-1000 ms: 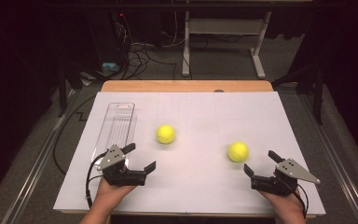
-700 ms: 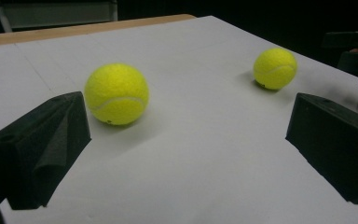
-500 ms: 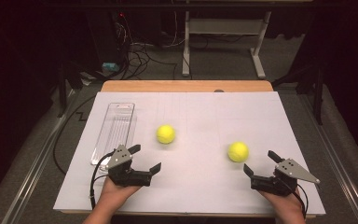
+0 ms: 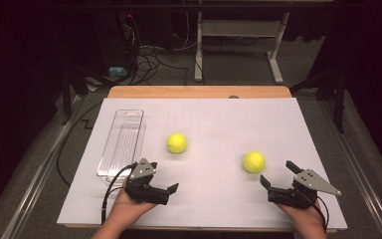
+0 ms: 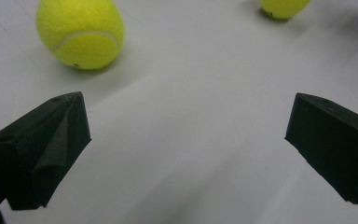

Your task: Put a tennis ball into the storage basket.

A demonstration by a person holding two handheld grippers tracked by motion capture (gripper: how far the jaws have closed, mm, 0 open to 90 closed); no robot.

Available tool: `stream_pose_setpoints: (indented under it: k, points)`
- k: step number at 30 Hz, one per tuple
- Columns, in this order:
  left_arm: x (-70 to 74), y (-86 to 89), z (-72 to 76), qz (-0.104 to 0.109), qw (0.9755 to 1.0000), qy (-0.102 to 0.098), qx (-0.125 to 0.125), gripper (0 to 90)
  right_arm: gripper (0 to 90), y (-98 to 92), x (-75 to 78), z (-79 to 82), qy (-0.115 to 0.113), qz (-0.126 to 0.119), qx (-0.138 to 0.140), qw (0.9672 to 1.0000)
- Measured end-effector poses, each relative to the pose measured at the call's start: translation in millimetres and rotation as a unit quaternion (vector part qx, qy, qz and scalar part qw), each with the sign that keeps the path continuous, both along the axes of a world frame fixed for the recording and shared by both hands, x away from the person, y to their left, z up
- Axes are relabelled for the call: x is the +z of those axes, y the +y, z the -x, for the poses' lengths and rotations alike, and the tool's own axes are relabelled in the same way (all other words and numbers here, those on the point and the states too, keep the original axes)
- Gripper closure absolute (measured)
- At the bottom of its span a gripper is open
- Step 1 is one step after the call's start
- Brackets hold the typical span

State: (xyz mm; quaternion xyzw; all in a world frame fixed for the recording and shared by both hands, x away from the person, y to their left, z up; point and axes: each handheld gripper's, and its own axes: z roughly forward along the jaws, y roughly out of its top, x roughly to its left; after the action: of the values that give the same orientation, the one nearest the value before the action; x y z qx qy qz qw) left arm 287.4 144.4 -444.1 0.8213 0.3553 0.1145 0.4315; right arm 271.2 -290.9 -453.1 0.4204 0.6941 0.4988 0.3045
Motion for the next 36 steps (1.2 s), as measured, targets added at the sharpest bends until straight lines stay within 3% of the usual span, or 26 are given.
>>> stream_pose_setpoints:
  k: [11,19,20,25,27,28,29,30,31,32,36]
  points:
    - [-9.1,-9.9,-0.4,-0.056,0.9974,0.045,-0.007,0.7,0.0,1.4,-1.6,-1.2,-0.001,0.008,0.005,1.0]
    - [-12.4,-12.4,-1.2,-0.09,0.9932,0.073,-0.01,0.7,0.0,1.5,-3.7,-2.0,0.005,0.019,0.011,0.9997]
    - [-13.6,-13.6,-1.7,-0.098,0.9918,0.08,-0.01,0.7,0.0,0.3,-4.9,-1.5,0.009,0.021,0.012,0.9997]
    - [-14.1,-14.2,-3.1,-0.108,0.9897,0.093,-0.009,0.7,0.0,-1.1,-3.4,-0.4,0.003,0.018,0.011,0.9998]
    - [-12.5,-14.6,-4.4,-0.12,0.9873,0.104,-0.008,0.7,0.0,-0.9,-3.3,0.8,0.002,0.019,0.013,0.9997]
    - [-12.5,-14.6,-4.4,-0.12,0.9873,0.104,-0.008,0.7,0.0,-0.9,-3.3,0.8,0.002,0.019,0.013,0.9997]
    - [-10.5,-15.7,-5.6,-0.128,0.9854,0.111,-0.011,0.7,0.0,-1.1,-2.7,2.0,0.0,0.019,0.014,0.9997]
    - [-10.5,-15.7,-5.6,-0.128,0.9854,0.111,-0.011,0.7,0.0,-1.1,-2.7,2.0,0.0,0.019,0.014,0.9997]
    - [-8.7,-17.7,-6.4,-0.138,0.9831,0.12,-0.015,0.7,0.0,-1.5,-2.4,2.6,0.001,0.015,0.014,0.9998]
    - [-8.7,-17.7,-6.4,-0.138,0.9831,0.12,-0.015,0.7,0.0,-1.5,-2.4,2.6,0.001,0.015,0.014,0.9998]
    - [-5.5,-24.4,-8.7,-0.17,0.9751,0.139,-0.028,0.7,0.0,-1.6,-2.1,3.2,-0.001,0.016,0.016,0.9997]
